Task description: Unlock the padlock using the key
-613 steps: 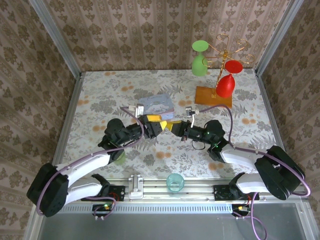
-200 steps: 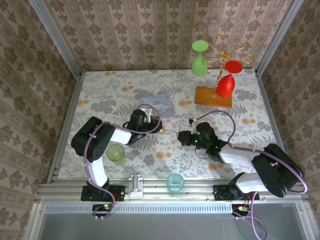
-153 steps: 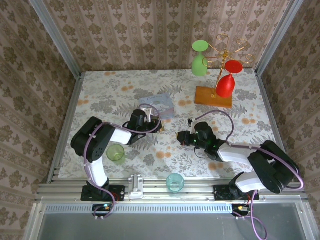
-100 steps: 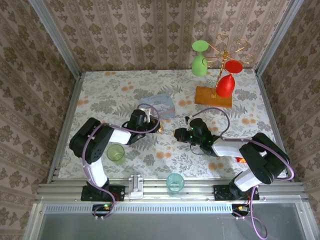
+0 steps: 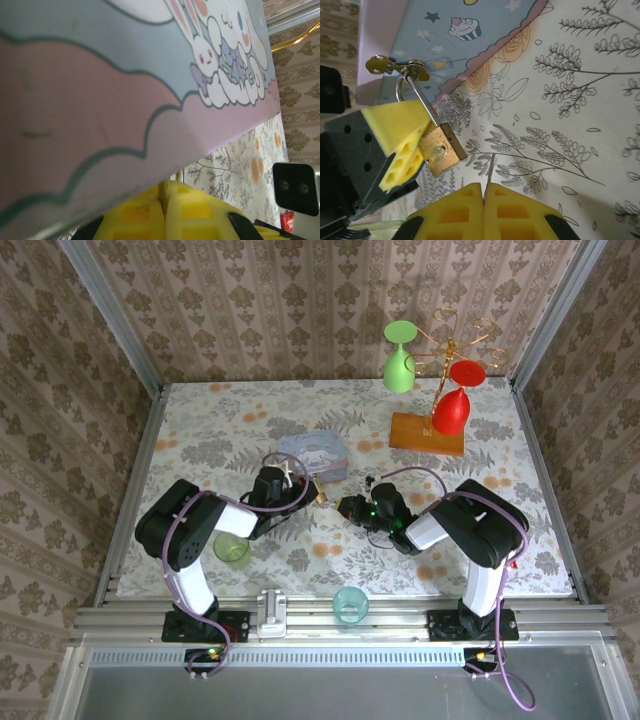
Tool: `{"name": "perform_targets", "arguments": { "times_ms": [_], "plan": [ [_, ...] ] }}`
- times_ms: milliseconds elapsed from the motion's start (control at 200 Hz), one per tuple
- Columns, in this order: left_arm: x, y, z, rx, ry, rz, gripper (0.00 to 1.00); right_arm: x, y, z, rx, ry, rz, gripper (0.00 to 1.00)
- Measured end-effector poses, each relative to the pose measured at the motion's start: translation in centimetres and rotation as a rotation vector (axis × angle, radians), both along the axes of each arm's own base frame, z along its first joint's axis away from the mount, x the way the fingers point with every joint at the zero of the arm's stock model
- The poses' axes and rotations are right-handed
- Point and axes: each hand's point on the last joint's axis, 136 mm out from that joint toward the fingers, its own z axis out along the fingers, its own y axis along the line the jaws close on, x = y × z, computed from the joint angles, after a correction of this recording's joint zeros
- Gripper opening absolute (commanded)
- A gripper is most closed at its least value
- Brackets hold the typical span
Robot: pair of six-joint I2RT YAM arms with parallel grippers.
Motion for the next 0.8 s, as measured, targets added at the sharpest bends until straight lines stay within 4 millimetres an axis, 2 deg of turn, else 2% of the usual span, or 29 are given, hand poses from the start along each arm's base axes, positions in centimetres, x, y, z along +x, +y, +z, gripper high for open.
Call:
{"name": "perform_targets", "arguments": {
  "times_ms": [145,340,625,800],
  "plan": [
    [0.3,-0.1,0.6,-0.041,0.007,0.024,0.00,-0.3,0.7,-0.1,0.070,-0.026,0.033,0.00],
    [0.3,0.0,1.2,-0.103,0.015,0.060,0.00,-1.7,0.5,-0.1,0.092,-0.051,0.076,0.00],
    [0.8,-0.4,2.4,-0.183,0.005,0.080,0.00,-1.7,1.3,3.1,0.142,-0.150,0.136,0.00],
    [0.7,-0.2,2.4,-0.200,0.009,0.092,0.00,-1.6,1.3,4.2,0.159,-0.173,0.137,0.00]
  ]
}}
